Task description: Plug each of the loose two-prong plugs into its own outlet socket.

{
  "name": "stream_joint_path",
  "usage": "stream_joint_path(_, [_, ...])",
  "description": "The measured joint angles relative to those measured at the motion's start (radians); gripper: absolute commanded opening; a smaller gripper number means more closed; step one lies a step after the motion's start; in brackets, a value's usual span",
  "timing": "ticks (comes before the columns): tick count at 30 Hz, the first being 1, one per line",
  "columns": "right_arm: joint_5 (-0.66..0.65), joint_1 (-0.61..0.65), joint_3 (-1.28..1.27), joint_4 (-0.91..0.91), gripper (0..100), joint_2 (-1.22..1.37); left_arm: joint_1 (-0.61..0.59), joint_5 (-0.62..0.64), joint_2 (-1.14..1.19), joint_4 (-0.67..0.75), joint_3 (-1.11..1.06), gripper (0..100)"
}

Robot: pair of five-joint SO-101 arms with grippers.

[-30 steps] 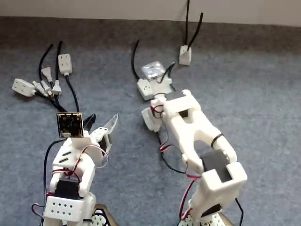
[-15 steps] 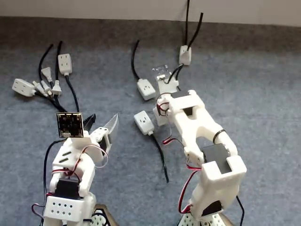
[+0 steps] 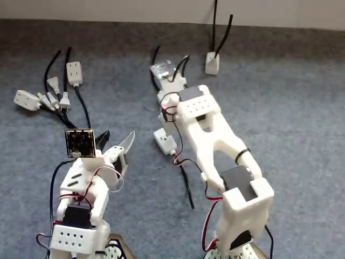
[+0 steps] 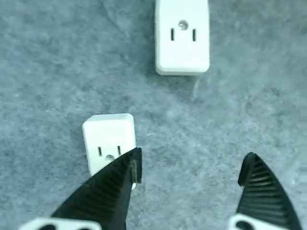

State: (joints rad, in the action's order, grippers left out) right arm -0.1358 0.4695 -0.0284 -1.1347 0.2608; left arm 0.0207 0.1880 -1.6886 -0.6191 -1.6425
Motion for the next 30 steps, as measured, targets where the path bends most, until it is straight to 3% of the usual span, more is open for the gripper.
stream_joint_path(11, [0.0,0.04,-0.014,0.006,31.8,0.014,0.0,0.0,0.0,0.0,0.0,25])
stream_joint_path(20, [0.0,0.051,-0.143,0.152,31.8,0.008,0.0,0.0,0.0,0.0,0.0,25])
stream_joint_path(30, [-0.002,-0.064,-0.196,0.186,31.8,0.014,0.0,0.0,0.0,0.0,-0.005,25])
